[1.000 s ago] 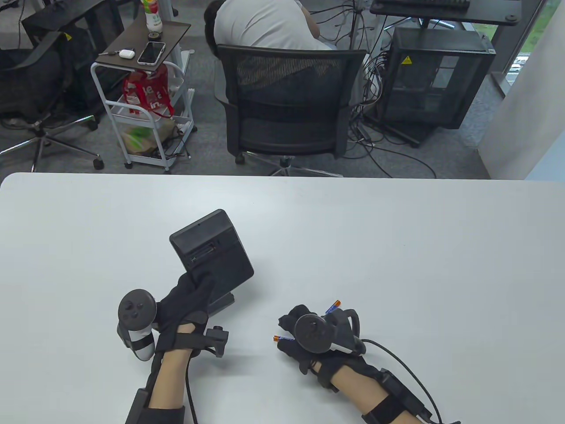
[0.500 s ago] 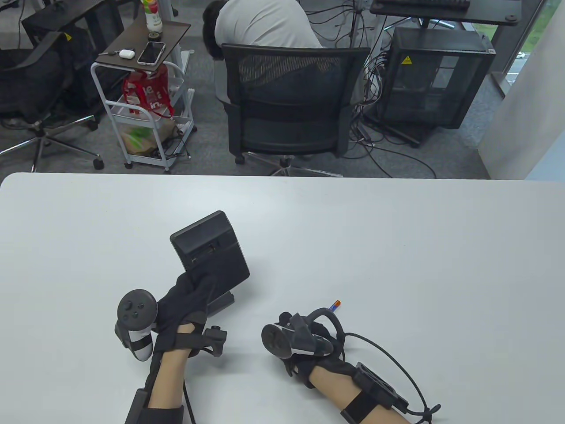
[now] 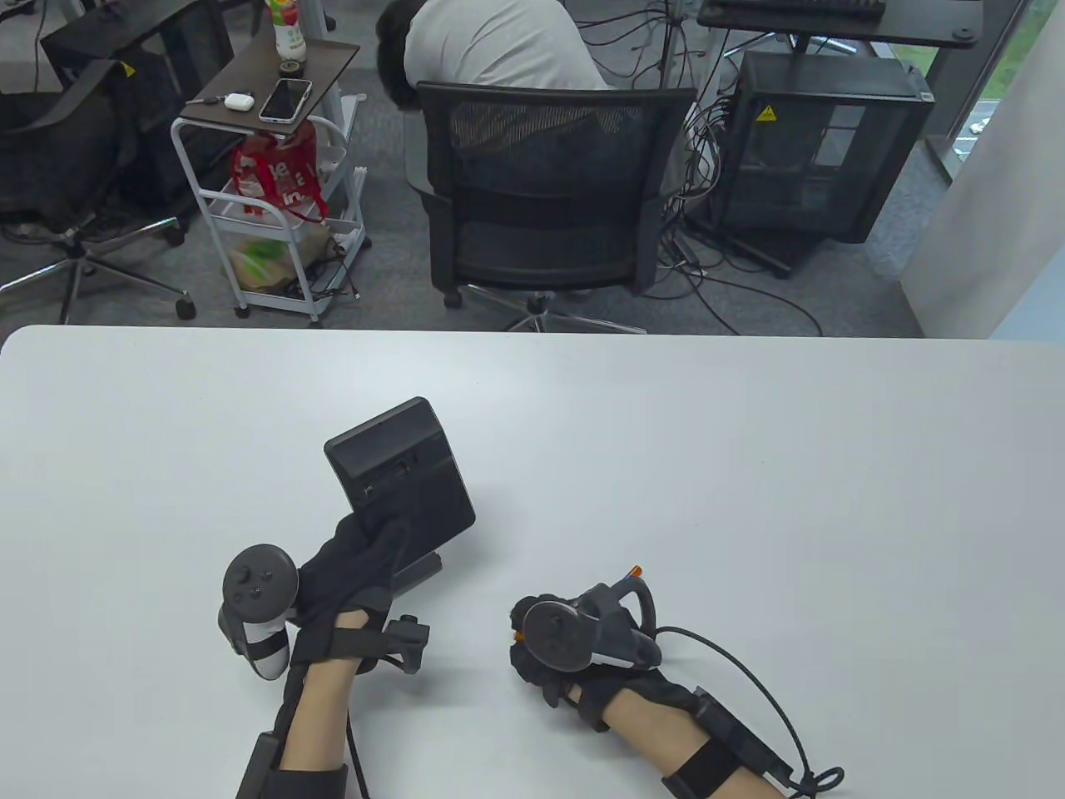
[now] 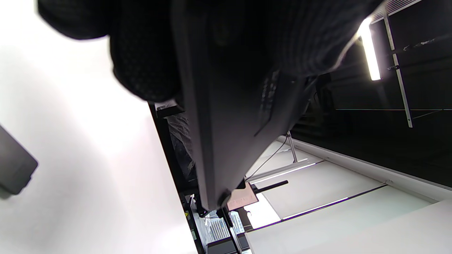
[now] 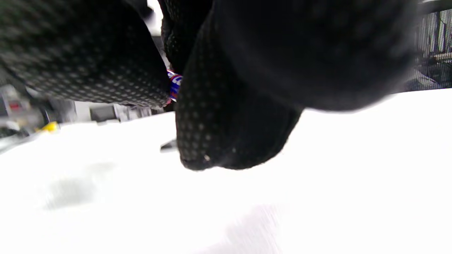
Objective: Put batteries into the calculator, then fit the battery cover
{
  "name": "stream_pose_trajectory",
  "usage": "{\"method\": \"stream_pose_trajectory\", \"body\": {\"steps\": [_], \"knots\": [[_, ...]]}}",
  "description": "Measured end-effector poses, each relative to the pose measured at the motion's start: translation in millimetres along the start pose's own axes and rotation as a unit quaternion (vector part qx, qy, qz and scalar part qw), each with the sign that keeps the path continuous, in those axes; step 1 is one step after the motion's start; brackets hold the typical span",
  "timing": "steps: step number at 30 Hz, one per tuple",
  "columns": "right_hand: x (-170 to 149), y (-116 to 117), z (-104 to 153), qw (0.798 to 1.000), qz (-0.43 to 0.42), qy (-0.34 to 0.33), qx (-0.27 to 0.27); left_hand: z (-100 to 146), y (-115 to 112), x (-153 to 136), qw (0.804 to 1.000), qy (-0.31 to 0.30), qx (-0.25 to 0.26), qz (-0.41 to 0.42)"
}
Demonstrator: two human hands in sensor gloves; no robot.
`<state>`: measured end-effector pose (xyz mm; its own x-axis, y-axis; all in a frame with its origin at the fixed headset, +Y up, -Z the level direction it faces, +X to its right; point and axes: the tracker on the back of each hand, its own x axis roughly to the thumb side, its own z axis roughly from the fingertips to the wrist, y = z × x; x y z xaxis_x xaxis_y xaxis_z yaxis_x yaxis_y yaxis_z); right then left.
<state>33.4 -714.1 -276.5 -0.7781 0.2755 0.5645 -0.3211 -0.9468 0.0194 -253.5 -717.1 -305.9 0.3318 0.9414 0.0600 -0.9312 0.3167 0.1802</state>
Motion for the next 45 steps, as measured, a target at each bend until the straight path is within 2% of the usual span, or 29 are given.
{"method": "stream_pose_trajectory", "body": {"steps": [6,9,14,16,22,31,40,45], "knots": [[-21.4,-38.1,16.4,0.993,-0.099,0.012,-0.066,2.0,-9.8,5.2,1.000,-0.007,-0.023,-0.010],[-34.2,-48.6,23.3,0.988,-0.129,0.006,-0.083,3.0,-16.9,7.7,0.999,-0.013,-0.033,-0.017],[-52.5,-55.9,35.0,0.978,-0.153,0.020,-0.141,4.8,-27.3,10.9,0.998,-0.010,-0.056,-0.018],[-60.3,-56.5,40.4,0.968,-0.170,0.029,-0.182,6.4,-33.0,12.8,0.997,-0.010,-0.067,-0.020],[-73.9,-62.7,52.8,0.950,-0.179,0.040,-0.253,12.4,-50.2,23.2,0.994,-0.019,-0.095,-0.042],[-74.6,-71.9,60.6,0.935,-0.174,0.052,-0.304,22.8,-75.1,36.0,0.986,-0.039,-0.145,-0.068],[-69.6,-76.5,63.2,0.931,-0.173,0.042,-0.318,31.7,-93.9,44.9,0.976,-0.060,-0.185,-0.099],[-71.3,-77.1,66.0,0.917,-0.196,0.048,-0.345,35.4,-101.4,47.9,0.971,-0.066,-0.201,-0.109]]}}
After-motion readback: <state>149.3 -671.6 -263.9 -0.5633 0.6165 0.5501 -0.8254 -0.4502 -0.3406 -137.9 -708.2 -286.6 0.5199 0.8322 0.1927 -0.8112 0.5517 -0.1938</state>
